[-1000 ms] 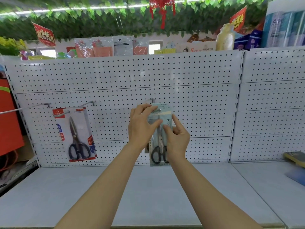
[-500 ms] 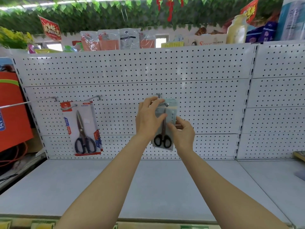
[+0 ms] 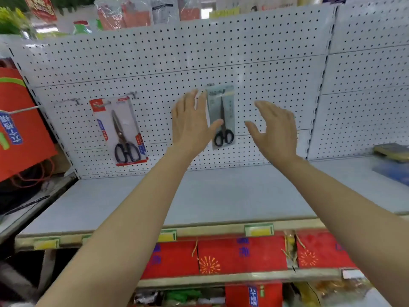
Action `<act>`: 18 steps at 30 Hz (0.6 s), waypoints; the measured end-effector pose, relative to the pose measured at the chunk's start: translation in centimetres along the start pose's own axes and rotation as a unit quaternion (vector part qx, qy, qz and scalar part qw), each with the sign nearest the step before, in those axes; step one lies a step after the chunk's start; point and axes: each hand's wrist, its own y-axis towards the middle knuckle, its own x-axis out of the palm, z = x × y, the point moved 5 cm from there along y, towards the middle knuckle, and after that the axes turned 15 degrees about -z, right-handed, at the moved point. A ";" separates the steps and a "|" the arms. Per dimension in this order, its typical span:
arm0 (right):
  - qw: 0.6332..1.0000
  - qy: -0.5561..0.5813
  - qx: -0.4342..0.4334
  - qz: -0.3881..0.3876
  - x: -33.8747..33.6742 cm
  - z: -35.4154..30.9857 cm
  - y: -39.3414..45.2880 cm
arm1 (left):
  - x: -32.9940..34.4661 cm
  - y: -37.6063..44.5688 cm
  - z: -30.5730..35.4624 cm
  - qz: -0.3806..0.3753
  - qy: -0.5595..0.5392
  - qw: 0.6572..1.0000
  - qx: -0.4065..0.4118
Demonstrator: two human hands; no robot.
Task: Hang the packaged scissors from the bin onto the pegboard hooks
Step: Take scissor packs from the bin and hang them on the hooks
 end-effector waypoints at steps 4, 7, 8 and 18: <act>0.999 -0.030 -0.015 0.019 -3.1 0.0 -3.9 | -0.3 -3.5 2.7 0.006 0.005 1.000 0.013; 0.998 -0.054 -0.021 0.039 -5.1 0.8 -7.2 | 0.3 -6.3 5.4 -0.014 -0.010 0.999 0.029; 0.997 -0.061 -0.022 0.039 -5.6 1.2 -8.4 | 0.7 -7.3 6.4 -0.020 -0.010 0.999 0.036; 0.989 -0.126 0.057 -0.056 -10.9 11.6 -27.1 | 10.4 -20.4 20.6 -0.114 -0.005 0.986 0.119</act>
